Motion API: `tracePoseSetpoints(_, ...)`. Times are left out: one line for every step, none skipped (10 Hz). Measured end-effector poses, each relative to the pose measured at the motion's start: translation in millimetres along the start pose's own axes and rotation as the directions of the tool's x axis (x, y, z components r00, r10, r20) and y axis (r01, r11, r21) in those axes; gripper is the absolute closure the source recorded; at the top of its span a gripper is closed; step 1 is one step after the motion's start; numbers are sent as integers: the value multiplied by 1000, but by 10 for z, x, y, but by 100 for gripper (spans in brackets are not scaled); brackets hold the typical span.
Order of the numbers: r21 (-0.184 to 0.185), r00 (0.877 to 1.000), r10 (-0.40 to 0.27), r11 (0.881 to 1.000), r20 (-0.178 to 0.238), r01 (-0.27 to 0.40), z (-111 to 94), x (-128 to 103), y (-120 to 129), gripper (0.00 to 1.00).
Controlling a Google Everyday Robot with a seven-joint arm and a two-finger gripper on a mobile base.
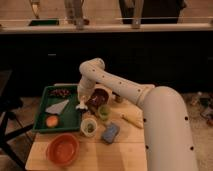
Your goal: Place brush in tray
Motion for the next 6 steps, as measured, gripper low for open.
tracePoseSetpoints(3,1000,-18,1000,2,18,9,-9,-58,100)
tracePoseSetpoints(8,999,-44,999,7,44,36,-27,-179,100)
tracePoseSetpoints(13,997,-77,997,13,77,75,-58,-334,100)
tracePoseSetpoints(18,995,-103,995,19,103,104,-88,-446,100)
tracePoseSetpoints(22,992,-125,992,23,125,129,-118,-538,100)
tracePoseSetpoints(27,989,-144,989,28,144,153,-155,-612,100)
